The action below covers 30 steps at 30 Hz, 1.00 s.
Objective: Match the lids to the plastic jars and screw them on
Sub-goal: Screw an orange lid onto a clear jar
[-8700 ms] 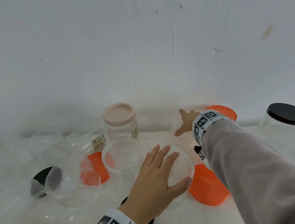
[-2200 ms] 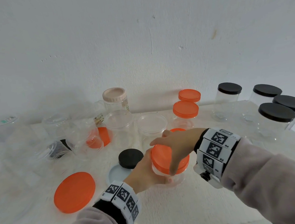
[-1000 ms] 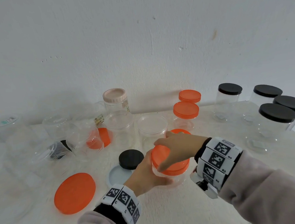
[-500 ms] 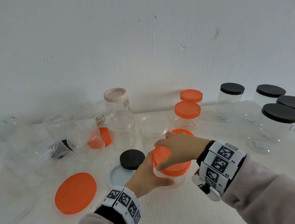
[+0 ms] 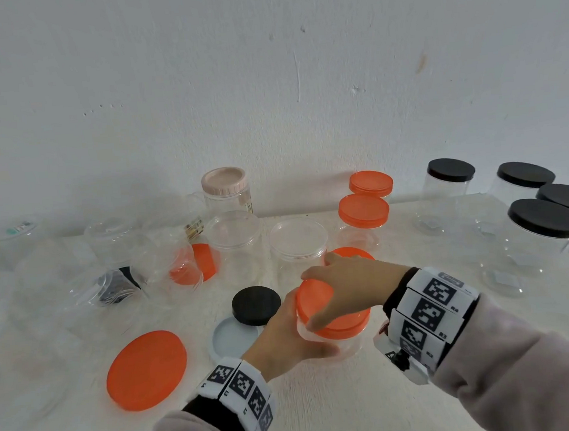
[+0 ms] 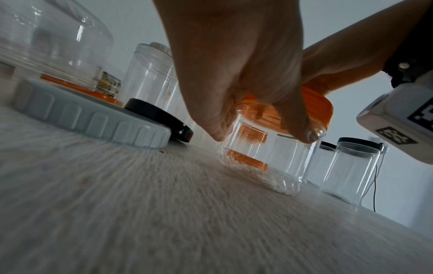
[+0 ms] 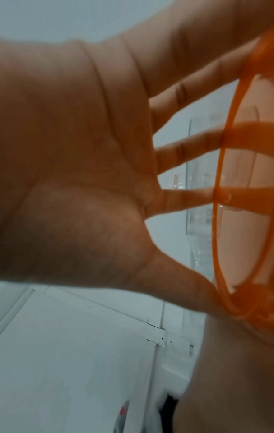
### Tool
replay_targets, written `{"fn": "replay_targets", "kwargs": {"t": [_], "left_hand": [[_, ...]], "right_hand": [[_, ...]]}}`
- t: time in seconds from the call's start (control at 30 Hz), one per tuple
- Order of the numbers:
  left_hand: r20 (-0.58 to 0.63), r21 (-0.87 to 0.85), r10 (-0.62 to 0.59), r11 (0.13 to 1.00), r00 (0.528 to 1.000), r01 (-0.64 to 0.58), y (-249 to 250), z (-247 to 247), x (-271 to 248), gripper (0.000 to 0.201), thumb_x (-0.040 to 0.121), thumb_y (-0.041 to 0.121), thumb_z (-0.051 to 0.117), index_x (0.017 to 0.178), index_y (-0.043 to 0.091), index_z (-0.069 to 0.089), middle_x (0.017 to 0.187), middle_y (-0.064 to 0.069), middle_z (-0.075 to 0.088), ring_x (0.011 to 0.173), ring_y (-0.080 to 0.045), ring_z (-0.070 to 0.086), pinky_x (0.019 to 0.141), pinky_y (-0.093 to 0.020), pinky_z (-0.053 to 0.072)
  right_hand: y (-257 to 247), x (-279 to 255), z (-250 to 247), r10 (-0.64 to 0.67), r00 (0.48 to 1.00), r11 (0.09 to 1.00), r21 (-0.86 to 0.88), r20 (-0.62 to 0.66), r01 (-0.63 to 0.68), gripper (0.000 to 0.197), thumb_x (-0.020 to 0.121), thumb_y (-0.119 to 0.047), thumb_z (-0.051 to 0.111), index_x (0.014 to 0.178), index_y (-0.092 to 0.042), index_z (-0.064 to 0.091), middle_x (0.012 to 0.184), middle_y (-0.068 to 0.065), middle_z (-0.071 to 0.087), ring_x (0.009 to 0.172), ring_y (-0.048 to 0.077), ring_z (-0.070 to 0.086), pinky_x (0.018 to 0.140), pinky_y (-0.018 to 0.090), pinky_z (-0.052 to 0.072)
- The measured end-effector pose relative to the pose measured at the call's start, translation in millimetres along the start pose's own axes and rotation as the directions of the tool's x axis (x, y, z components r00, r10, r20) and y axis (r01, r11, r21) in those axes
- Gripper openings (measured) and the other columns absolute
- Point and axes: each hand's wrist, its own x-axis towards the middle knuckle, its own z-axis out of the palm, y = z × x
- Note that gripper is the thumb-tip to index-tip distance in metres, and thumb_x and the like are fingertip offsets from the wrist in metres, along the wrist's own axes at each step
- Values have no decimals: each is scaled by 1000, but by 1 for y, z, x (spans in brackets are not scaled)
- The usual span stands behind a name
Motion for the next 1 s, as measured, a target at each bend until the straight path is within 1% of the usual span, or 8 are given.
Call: {"fn": "replay_targets", "kwargs": {"t": [0.13, 0.27, 0.37, 0.5, 0.63, 0.77, 0.87, 1.0], "left_hand": [[-6, -37, 15, 999, 1000, -15, -1, 0, 0, 108, 62, 26, 89, 145, 32, 21, 134, 15, 46, 124, -6, 47, 107, -34, 40], [-9, -21, 24, 999, 1000, -25, -5, 0, 1, 108, 61, 28, 89, 145, 31, 20, 134, 15, 45, 123, -4, 45, 102, -26, 41], [-10, -23, 33, 999, 999, -34, -6, 1, 2, 109, 61, 31, 89, 143, 37, 18, 132, 20, 45, 120, 1, 45, 91, -15, 39], [-3, -32, 24, 999, 1000, -25, -7, 0, 3, 108, 59, 36, 89, 143, 36, 22, 129, 21, 47, 118, 2, 47, 91, -16, 39], [-8, -53, 20, 998, 1000, -20, -7, 1, 2, 108, 60, 29, 90, 145, 32, 23, 133, 17, 47, 123, -4, 47, 105, -31, 40], [-7, -28, 9, 1000, 1000, -9, -5, 0, 1, 107, 62, 28, 89, 145, 31, 20, 136, 12, 44, 126, -9, 45, 108, -37, 39], [-11, -19, 12, 1000, 1000, -12, -4, 0, 1, 107, 62, 30, 89, 143, 37, 18, 136, 15, 43, 126, -7, 44, 108, -32, 38], [-7, -19, 7, 1000, 1000, -7, -4, 0, 0, 105, 64, 31, 88, 144, 35, 20, 134, 17, 45, 123, -5, 44, 104, -28, 38]], "right_hand": [[-2, 2, 3, 74, 996, 997, -19, -40, -75, 97, 67, -84, 52, 146, -32, 27, 144, 7, 33, 122, 33, 46, 80, 37, 42], [-1, -3, -5, -28, 998, 999, 26, 61, 27, 93, 69, -65, 69, 144, -50, 16, 144, -1, 27, 132, 30, 27, 96, 48, 39], [-1, -3, -6, -104, 993, 993, 55, 57, 100, 77, 72, -56, 70, 136, -58, 28, 135, -7, 31, 126, 25, 27, 90, 42, 38], [-3, 0, 0, -51, 999, 999, 4, -2, 51, 75, 73, -70, 60, 139, -51, 30, 124, -4, 36, 121, 29, 33, 81, 38, 36], [-5, 3, 1, 35, 999, 998, -43, -29, -36, 85, 73, -78, 52, 144, -39, 29, 139, 5, 35, 127, 36, 36, 82, 40, 38], [-6, -3, -6, -19, 998, 1000, -22, 67, 20, 94, 69, -64, 69, 144, -50, 15, 148, 1, 21, 136, 34, 22, 97, 51, 37], [-5, -5, -9, -87, 991, 996, 7, 98, 86, 86, 70, -51, 75, 138, -58, 22, 142, -4, 24, 132, 28, 24, 96, 49, 39], [-2, -3, -5, -63, 996, 998, -1, 67, 63, 82, 69, -64, 68, 138, -55, 25, 132, -3, 33, 125, 28, 31, 93, 46, 40]]}}
